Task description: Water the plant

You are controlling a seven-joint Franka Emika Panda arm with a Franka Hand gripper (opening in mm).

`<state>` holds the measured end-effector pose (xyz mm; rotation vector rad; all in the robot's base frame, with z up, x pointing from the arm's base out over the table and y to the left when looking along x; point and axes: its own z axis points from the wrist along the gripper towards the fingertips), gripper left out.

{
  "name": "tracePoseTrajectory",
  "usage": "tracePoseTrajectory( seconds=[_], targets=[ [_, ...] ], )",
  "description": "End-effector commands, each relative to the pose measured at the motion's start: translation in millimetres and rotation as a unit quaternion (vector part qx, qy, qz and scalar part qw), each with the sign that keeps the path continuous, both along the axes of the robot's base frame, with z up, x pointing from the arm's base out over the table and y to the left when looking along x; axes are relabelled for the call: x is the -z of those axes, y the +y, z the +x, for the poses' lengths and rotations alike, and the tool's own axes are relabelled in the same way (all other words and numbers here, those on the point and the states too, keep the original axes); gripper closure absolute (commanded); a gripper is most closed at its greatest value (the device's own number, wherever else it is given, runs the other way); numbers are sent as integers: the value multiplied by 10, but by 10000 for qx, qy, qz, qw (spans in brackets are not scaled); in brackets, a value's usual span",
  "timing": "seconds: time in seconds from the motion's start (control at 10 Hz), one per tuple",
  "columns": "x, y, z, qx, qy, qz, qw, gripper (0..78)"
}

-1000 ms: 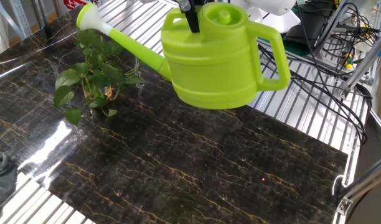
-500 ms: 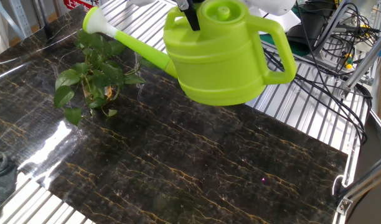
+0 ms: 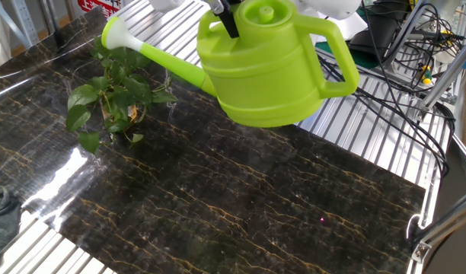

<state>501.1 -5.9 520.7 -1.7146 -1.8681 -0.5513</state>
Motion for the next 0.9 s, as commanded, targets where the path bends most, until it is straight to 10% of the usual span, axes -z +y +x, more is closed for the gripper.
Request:
tracePoseTrajectory(
  seconds=[0.1, 0.9],
  targets=[
    [9, -51, 0, -17, 6, 21, 10000, 764],
    [25, -329, 71, -168, 5, 75, 9998, 764]
  ],
)
